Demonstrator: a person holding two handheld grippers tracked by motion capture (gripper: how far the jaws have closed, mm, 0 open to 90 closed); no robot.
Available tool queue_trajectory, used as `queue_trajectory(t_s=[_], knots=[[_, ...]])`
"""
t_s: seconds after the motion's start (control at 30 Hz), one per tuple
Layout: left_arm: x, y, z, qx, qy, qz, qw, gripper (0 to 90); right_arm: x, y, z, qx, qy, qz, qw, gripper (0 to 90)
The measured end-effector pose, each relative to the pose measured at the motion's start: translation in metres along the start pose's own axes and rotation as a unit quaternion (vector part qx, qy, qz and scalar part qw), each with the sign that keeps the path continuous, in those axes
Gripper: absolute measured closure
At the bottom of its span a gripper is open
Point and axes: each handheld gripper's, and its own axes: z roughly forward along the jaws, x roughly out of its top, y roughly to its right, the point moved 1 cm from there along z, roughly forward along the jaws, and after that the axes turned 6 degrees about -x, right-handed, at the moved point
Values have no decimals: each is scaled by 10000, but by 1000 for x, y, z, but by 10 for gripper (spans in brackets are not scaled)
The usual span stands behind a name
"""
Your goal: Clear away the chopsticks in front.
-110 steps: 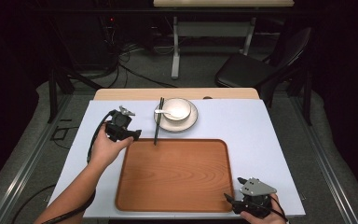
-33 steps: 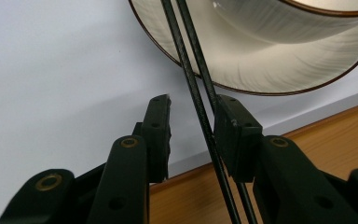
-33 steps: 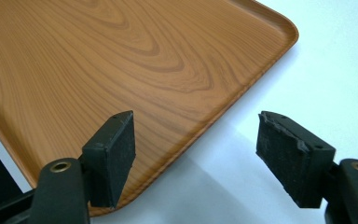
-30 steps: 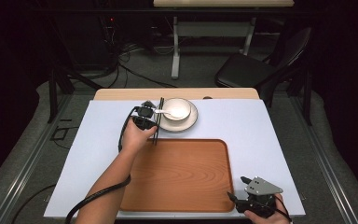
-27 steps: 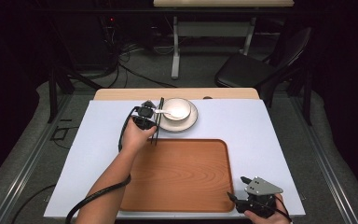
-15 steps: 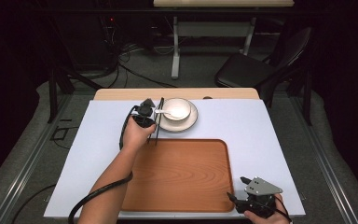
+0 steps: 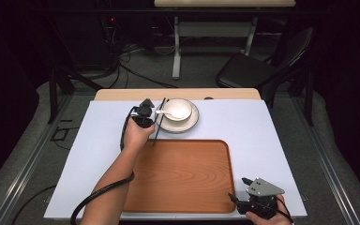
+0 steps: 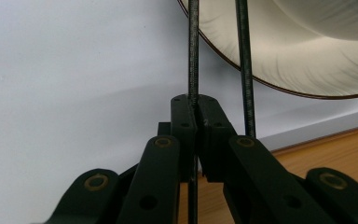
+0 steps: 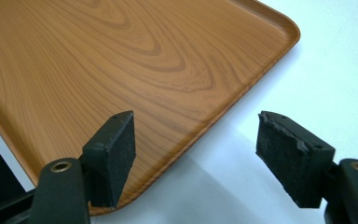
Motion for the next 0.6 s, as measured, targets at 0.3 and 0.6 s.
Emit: queue_trajectory(t_s=[0.3, 0.6], knots=[[1, -3, -5, 48, 113, -48, 9999, 864, 0, 0, 0, -5, 6, 1, 10000, 279], [-1, -8, -17, 68, 231, -63, 9997, 864, 0, 0, 0, -6, 7, 10, 10000, 279]])
